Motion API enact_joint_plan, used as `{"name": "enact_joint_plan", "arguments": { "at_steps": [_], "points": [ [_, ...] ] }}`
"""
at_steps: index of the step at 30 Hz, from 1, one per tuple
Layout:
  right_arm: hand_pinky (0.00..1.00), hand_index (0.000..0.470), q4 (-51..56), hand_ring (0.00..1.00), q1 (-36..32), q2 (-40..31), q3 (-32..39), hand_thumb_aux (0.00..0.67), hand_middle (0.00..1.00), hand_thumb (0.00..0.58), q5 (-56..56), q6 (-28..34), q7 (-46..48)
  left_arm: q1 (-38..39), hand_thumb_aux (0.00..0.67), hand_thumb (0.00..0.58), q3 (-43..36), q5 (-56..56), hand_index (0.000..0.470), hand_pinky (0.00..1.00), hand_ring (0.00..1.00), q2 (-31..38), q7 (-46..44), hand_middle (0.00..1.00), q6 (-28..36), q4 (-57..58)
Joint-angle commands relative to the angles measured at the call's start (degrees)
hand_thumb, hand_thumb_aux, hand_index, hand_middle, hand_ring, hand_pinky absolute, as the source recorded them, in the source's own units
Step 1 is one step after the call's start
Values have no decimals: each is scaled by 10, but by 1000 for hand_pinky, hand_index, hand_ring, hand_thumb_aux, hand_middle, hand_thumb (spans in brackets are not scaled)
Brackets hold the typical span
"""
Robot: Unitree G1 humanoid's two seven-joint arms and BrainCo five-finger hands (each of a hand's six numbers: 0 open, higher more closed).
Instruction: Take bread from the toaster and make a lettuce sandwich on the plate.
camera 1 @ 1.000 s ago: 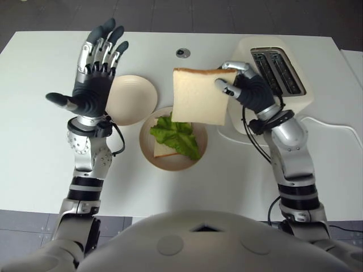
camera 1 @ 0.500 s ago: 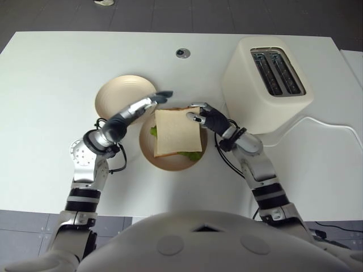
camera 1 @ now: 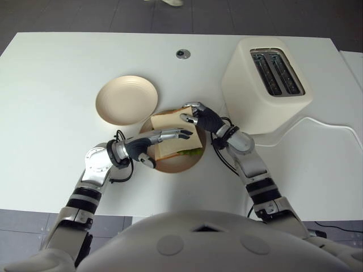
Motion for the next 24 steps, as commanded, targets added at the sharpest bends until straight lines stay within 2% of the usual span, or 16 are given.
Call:
{"name": "enact_joint_plan", "arguments": {
  "at_steps": [1, 2, 3, 6, 8, 10, 12, 18, 22, 24],
  "points": [
    [1000, 0, -17, 1000, 12, 5, 3, 0, 1000, 0, -1, -26, 1, 6, 68, 112, -23, 74, 48, 0, 0, 12, 25, 0, 19, 57],
    [996, 0, -20, 996, 10, 7, -1, 0, 996, 0, 1, -32, -2, 7, 58, 96, -31, 76, 41, 0, 0, 14, 27, 0, 16, 56],
    [976, 0, -26, 976, 9, 9, -5, 0, 976, 0, 5, -36, -5, 8, 66, 108, -38, 80, 46, 0, 0, 16, 30, 0, 13, 58],
    [902, 0, -39, 902, 7, 12, -7, 0, 902, 0, -5, -66, -19, 5, 158, 241, -53, 87, 111, 0, 0, 24, 40, 0, 7, 68],
    [773, 0, -41, 773, 6, 11, -3, 0, 773, 0, -26, -90, -31, 5, 218, 316, -62, 81, 153, 0, 0, 28, 43, 0, 0, 67],
    [675, 0, -46, 675, 4, 13, -4, 0, 675, 0, -47, -109, -50, 6, 210, 307, -69, 69, 147, 0, 0, 32, 44, 0, -4, 62],
    [671, 0, -45, 671, -3, 19, -16, 0, 671, 0, -52, -113, -70, 5, 221, 319, -75, 64, 155, 0, 0, 35, 47, 0, -6, 61],
    [667, 0, -44, 667, -16, 37, -49, 0, 667, 0, -34, -116, -107, 2, 200, 294, -83, 62, 140, 0, 0, 44, 60, 0, -8, 61],
    [663, 0, -36, 663, -22, 42, -61, 0, 663, 0, -21, -116, -111, 0, 102, 164, -83, 60, 72, 0, 0, 46, 71, 0, -9, 61],
    [667, 0, -34, 667, -23, 44, -63, 0, 667, 0, -18, -116, -110, -1, 81, 132, -80, 61, 57, 0, 0, 46, 77, 0, -8, 61]
  ]
}}
